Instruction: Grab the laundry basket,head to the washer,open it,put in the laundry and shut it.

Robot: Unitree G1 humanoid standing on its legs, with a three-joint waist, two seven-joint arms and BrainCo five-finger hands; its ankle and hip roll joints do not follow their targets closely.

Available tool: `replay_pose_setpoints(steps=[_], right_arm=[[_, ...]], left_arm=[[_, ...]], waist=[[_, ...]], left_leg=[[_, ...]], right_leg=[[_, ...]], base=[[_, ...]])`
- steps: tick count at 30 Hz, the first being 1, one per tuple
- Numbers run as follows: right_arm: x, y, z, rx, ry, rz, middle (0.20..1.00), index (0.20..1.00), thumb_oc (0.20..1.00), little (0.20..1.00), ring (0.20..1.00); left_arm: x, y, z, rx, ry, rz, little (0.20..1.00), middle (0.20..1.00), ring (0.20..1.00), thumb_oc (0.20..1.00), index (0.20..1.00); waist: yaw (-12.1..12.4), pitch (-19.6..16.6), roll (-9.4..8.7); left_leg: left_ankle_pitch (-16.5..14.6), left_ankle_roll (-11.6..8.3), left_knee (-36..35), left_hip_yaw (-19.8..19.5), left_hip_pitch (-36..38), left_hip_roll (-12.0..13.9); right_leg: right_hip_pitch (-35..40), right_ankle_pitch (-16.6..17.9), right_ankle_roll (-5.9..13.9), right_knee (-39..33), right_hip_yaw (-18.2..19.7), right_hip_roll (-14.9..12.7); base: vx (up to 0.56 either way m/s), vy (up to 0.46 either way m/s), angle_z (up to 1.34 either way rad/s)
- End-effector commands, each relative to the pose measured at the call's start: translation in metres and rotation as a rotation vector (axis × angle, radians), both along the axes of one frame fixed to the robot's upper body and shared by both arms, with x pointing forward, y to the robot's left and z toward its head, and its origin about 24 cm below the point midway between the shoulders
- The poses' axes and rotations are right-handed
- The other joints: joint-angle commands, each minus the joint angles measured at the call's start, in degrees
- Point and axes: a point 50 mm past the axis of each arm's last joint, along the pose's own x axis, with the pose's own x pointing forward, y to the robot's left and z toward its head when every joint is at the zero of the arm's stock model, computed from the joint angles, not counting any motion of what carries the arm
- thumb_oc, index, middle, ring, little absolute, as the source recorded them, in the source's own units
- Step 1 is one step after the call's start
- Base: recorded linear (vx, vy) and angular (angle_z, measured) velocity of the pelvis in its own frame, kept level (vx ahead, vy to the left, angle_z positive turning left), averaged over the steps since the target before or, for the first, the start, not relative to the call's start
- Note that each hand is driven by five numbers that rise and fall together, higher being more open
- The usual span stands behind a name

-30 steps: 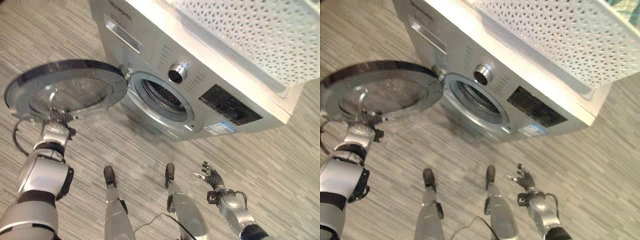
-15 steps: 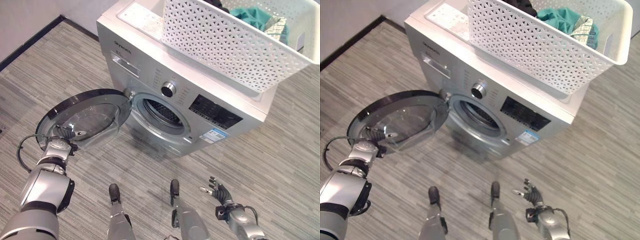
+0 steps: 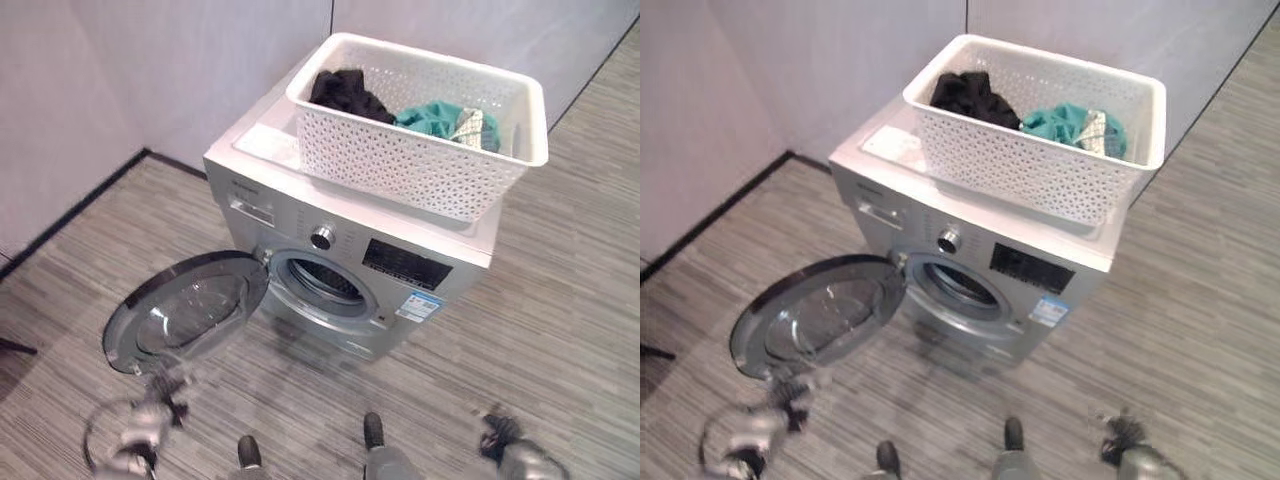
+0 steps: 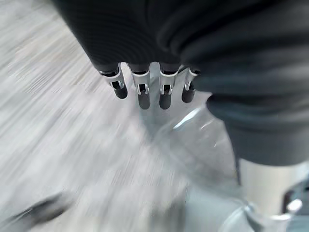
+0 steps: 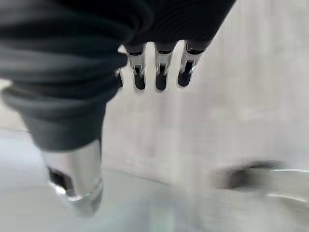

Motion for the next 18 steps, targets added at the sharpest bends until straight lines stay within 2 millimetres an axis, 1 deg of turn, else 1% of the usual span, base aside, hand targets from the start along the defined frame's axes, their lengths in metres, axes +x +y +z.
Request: replay_pose_setpoints(steps=[1,2,3,4,5,6,7,8,10,11,12,13,14,15,16,17,18], right_arm=[[0.042,-0.040,0.074,-0.161,-0.322,-0.061,1.000,1.000,1.000,1.000,1.000],[0.042,-0.040,0.074,-0.161,-0.322,-0.061,1.000,1.000,1.000,1.000,1.000],[0.048,-0.058,0.112,-0.271,-0.442,-0.104,1.000,1.000,1.000,1.000,1.000],[0.048,-0.058,0.112,-0.271,-0.442,-0.104,1.000,1.000,1.000,1.000,1.000],[0.046,-0.068,0.148,-0.394,-0.548,-0.146,1.000,1.000,1.000,1.000,1.000],[0.045,-0.074,0.166,-0.471,-0.589,-0.167,1.000,1.000,1.000,1.000,1.000],[0.043,-0.078,0.180,-0.535,-0.615,-0.189,1.000,1.000,1.000,1.000,1.000],[0.043,-0.078,0.180,-0.535,-0.615,-0.190,1.000,1.000,1.000,1.000,1.000],[0.045,-0.083,0.216,-0.649,-0.692,-0.197,1.000,1.000,1.000,1.000,1.000],[0.047,-0.083,0.228,-0.692,-0.719,-0.191,1.000,1.000,1.000,1.000,1.000],[0.050,-0.083,0.253,-0.776,-0.759,-0.173,1.000,1.000,1.000,1.000,1.000],[0.052,-0.082,0.263,-0.823,-0.760,-0.150,1.000,1.000,1.000,1.000,1.000],[0.059,-0.079,0.273,-0.861,-0.758,-0.123,1.000,1.000,1.000,1.000,1.000],[0.063,-0.078,0.283,-0.905,-0.750,-0.106,1.000,1.000,1.000,1.000,1.000],[0.064,-0.078,0.283,-0.906,-0.751,-0.104,1.000,1.000,1.000,1.000,1.000],[0.070,-0.076,0.290,-0.934,-0.743,-0.082,1.000,1.000,1.000,1.000,1.000],[0.083,-0.073,0.305,-0.970,-0.734,-0.048,1.000,1.000,1.000,1.000,1.000]], left_arm=[[0.004,0.014,0.006,0.019,-0.011,0.017,1.000,1.000,1.000,1.000,1.000],[0.004,0.014,0.006,0.019,-0.011,0.017,1.000,1.000,1.000,1.000,1.000],[-0.016,0.011,-0.004,0.003,0.058,0.027,1.000,1.000,1.000,1.000,1.000],[-0.016,0.011,-0.004,0.003,0.058,0.027,1.000,1.000,1.000,1.000,1.000],[-0.030,0.010,-0.009,0.005,0.104,0.032,1.000,1.000,1.000,1.000,1.000],[-0.041,0.012,-0.012,0.007,0.142,0.036,1.000,1.000,1.000,1.000,1.000],[-0.049,0.015,-0.014,0.010,0.171,0.054,1.000,1.000,1.000,1.000,1.000],[-0.049,0.015,-0.014,0.010,0.170,0.054,1.000,1.000,1.000,1.000,1.000],[-0.062,0.025,-0.013,0.020,0.213,0.118,1.000,1.000,1.000,1.000,1.000],[-0.067,0.029,-0.013,0.029,0.229,0.139,1.000,1.000,1.000,1.000,1.000],[-0.074,0.036,-0.011,0.044,0.245,0.169,1.000,1.000,1.000,1.000,1.000],[-0.074,0.039,-0.009,0.050,0.241,0.174,1.000,1.000,1.000,1.000,1.000],[-0.074,0.041,-0.008,0.052,0.241,0.175,1.000,1.000,1.000,1.000,1.000],[-0.075,0.042,-0.008,0.054,0.242,0.171,1.000,1.000,1.000,1.000,1.000],[-0.075,0.042,-0.008,0.052,0.242,0.173,1.000,1.000,1.000,1.000,1.000],[-0.077,0.041,-0.009,0.048,0.244,0.169,1.000,1.000,1.000,1.000,1.000],[-0.080,0.035,-0.012,0.033,0.253,0.147,1.000,1.000,1.000,1.000,1.000]], waist=[[0.67,0.60,2.11],[0.71,0.44,2.12],[0.15,0.15,2.61],[0.15,0.15,2.61],[0.12,-0.44,3.17],[0.25,-0.99,3.22],[0.53,-1.63,3.26],[0.52,-1.68,3.30],[0.83,-2.87,3.38],[1.17,-3.45,3.30],[1.37,-4.17,2.92],[1.55,-4.45,2.42],[1.87,-4.37,2.13],[2.40,-4.42,1.55],[2.32,-4.36,1.63],[2.71,-4.32,1.27],[4.02,-4.25,0.16]], left_leg=[[-10.45,6.46,5.51,-2.73,0.31,-3.31],[-10.28,6.46,5.42,-2.67,0.14,-3.32],[-10.23,7.97,5.20,-4.58,0.85,-4.83],[-10.23,7.97,5.20,-4.58,0.85,-4.83],[-10.41,9.01,4.85,-5.84,1.60,-6.13],[-10.90,9.42,4.61,-6.24,2.63,-6.93],[-10.99,9.57,4.16,-6.58,3.27,-7.56],[-10.73,9.57,4.06,-6.59,3.13,-7.52],[-10.72,9.40,3.35,-7.67,3.72,-8.07],[-10.84,9.32,3.18,-7.87,3.82,-8.23],[-11.46,9.02,3.39,-8.69,4.12,-8.51],[-11.86,8.83,3.85,-9.24,4.07,-8.67],[-12.55,8.66,4.67,-9.75,4.09,-8.63],[-13.15,8.46,5.40,-10.20,4.13,-8.78],[-13.30,8.52,5.65,-10.14,4.04,-8.81],[-13.87,8.47,6.41,-10.41,4.09,-8.98],[-14.91,8.21,7.76,-10.85,4.47,-9.04]], right_leg=[[-8.95,-4.38,1.80,18.92,3.12,-2.02],[-9.17,-4.22,1.78,18.84,3.18,-2.00],[-11.02,-2.36,0.91,26.95,5.19,-0.93],[-11.02,-2.36,0.91,26.95,5.19,-0.93],[-12.47,-2.07,-0.05,31.91,6.16,0.18],[-12.53,-1.45,-0.18,33.10,5.66,-0.23],[-12.32,-0.98,-0.46,32.54,5.04,-0.79],[-12.37,-0.68,-0.52,32.29,4.97,-0.74],[-12.30,-0.82,-0.78,29.07,4.19,-1.15],[-12.25,-1.14,-0.80,26.93,4.34,-1.38],[-11.82,-0.78,-0.48,20.40,5.66,-1.45],[-11.58,-0.41,-0.14,16.59,6.97,-1.33],[-10.72,1.05,0.50,12.50,7.82,-1.55],[-10.86,2.05,0.90,10.24,8.82,-2.10],[-10.63,2.32,0.98,9.77,8.83,-2.14],[-10.68,3.32,1.20,7.71,9.20,-2.59],[-10.87,4.41,1.53,4.91,8.96,-3.48]], base=[[0.09,0.236,0.17],[0.04,0.201,0.47],[0.01,0.133,0.59],[0.05,0.233,0.71],[0.09,0.144,0.60],[0.13,0.178,0.64],[0.09,0.079,0.62],[0.06,0.050,0.49],[0.06,0.020,0.25],[0.10,-0.037,0.22],[0.11,-0.084,0.16],[0.13,-0.117,0.19],[0.10,-0.122,0.24],[0.07,-0.074,0.45],[0.06,-0.077,0.56],[0.09,-0.122,0.38],[0.12,-0.165,0.10]])
